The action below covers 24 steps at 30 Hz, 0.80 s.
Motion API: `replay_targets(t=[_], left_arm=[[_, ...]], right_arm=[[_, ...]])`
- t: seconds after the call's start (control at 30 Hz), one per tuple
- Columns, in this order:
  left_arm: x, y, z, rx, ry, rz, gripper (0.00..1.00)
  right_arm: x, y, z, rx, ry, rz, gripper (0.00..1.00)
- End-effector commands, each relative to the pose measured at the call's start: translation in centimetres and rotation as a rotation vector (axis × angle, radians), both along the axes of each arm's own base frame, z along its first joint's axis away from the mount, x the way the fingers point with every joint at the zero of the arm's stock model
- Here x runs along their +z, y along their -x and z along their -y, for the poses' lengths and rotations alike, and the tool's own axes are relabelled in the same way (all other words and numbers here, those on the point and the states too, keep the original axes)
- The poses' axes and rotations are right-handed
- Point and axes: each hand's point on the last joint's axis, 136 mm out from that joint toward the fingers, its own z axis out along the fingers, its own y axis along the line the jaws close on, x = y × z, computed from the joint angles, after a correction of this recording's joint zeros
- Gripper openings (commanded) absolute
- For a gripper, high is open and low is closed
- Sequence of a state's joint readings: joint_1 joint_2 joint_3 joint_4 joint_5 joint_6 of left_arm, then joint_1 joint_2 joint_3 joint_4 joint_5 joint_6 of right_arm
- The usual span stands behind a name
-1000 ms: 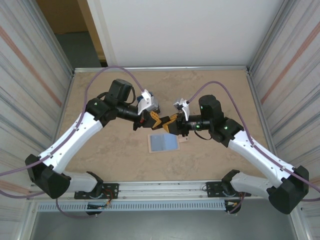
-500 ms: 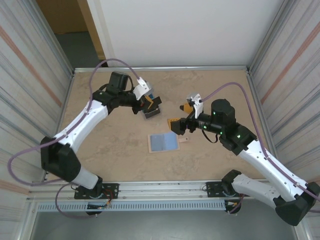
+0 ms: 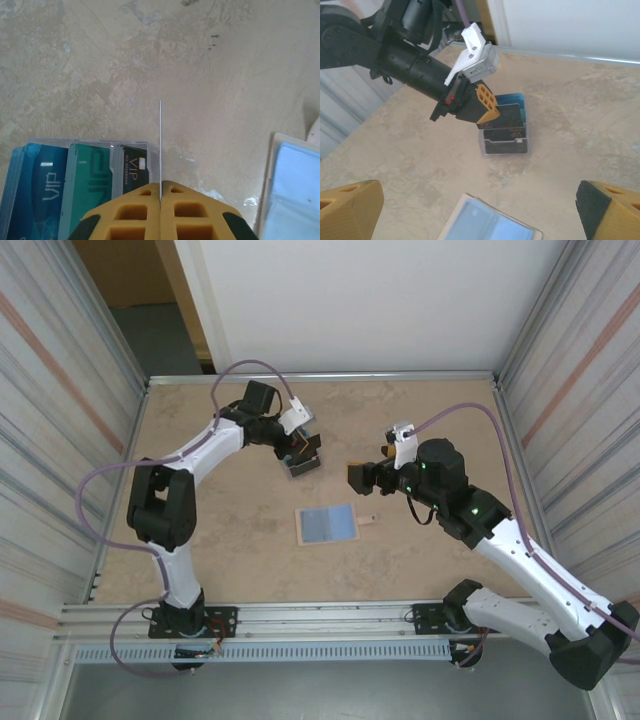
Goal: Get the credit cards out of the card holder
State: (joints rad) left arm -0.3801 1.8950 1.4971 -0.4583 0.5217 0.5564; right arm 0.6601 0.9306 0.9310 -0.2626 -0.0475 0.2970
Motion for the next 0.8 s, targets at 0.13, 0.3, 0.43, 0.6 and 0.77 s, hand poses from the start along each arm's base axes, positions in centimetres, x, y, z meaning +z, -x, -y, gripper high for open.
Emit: replay_targets(t=[0.13, 0.3, 0.43, 0.6, 0.77], left_arm=[[-1.0, -2.1, -0.5, 0.008, -0.021, 0.026, 0.00], [-2.1, -2.2, -0.9, 0.011, -0.032, 0.002, 0.00], [-2.8, -2.0, -1.1, 0.001, -0.046, -0.016, 0.00], [-3.6, -1.6, -1.0, -0.010, -0.052, -0.045, 0.00], [-4.3, -1.6, -1.1, -0.008, -0.062, -0.061, 0.00]], right_arm=[[-0.5, -1.0, 1.2, -0.085, -0.014, -0.020, 0.99], [-0.7, -1.1, 1.3, -0.088, -0.014, -0.027, 0.98], [-0.6, -1.2, 1.4, -0.093, -0.020, -0.028, 0.98], [-0.7, -1.2, 1.4, -0.094, -0.024, -0.030, 0.98], [-0.6, -1.2, 1.5, -0.096, -0.026, -0.030, 0.98]])
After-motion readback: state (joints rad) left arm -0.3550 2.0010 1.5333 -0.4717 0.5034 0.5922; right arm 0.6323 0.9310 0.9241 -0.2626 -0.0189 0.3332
